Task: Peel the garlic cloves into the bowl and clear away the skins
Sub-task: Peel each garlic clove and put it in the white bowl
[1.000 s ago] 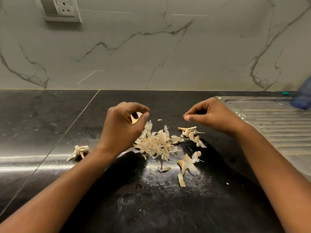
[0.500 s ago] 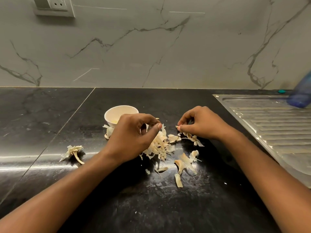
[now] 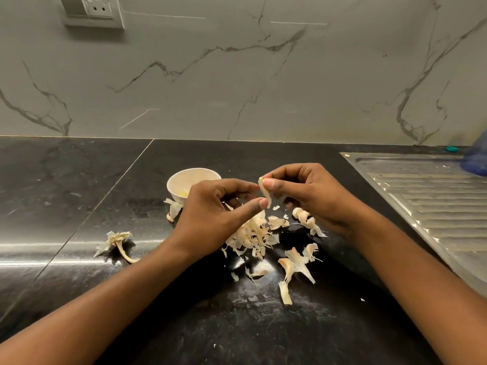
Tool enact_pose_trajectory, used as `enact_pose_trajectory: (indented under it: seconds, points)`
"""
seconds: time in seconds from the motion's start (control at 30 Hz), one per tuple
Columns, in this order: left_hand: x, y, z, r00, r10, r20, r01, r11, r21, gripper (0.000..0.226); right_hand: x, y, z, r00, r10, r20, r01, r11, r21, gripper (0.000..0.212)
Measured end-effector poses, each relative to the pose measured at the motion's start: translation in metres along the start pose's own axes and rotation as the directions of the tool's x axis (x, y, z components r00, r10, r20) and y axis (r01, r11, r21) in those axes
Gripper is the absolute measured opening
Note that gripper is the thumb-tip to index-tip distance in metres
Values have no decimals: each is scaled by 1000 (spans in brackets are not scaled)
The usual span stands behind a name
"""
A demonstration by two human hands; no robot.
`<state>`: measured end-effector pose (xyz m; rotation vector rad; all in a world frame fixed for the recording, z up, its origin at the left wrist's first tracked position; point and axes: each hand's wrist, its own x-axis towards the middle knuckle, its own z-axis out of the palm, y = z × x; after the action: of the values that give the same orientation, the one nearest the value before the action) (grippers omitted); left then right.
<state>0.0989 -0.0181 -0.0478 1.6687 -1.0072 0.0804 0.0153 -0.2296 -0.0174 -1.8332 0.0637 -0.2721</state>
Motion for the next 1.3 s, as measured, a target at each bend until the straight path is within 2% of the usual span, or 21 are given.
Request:
enact_pose_trajectory:
  seconds: [0.1, 0.23, 0.47, 0.63, 0.73, 0.93, 1.1, 1.3]
  points:
    - [3, 0, -2, 999, -8, -41, 4, 995, -104, 21, -2, -2, 11, 1000, -7, 23, 5, 992, 126, 20]
    - [7, -5, -6, 994, 43, -96, -50, 996, -68, 15, -4, -1, 18, 999, -4, 51, -5, 984, 176, 19]
    - [7, -8, -6, 999, 25, -25, -27, 997, -67, 17, -5, -4, 17, 999, -39, 16, 38, 997, 64, 19]
    - [7, -9, -4, 996, -75, -54, 67, 987, -143, 18, -6, -5, 18, 1000, -23, 20, 23, 999, 29, 17]
    - [7, -10, -4, 993, -87, -77, 73, 984, -165, 17, -6, -4, 18, 1000, -19, 11, 19, 1000, 19, 17]
    - [6, -8, -4, 992, -128, 2, 125, 967, -224, 23, -5, -3, 18, 1000, -22, -14, 22, 1000, 5, 14]
    - [6, -6, -5, 988, -143, -53, 122, 949, -290, 19, -7, -5, 17, 1000, -20, 11, 20, 1000, 24, 18]
    - [5, -4, -4, 981, -188, -53, 164, 938, -305, 18, -7, -7, 20, 1000, -3, 9, 3, 1000, -27, 16]
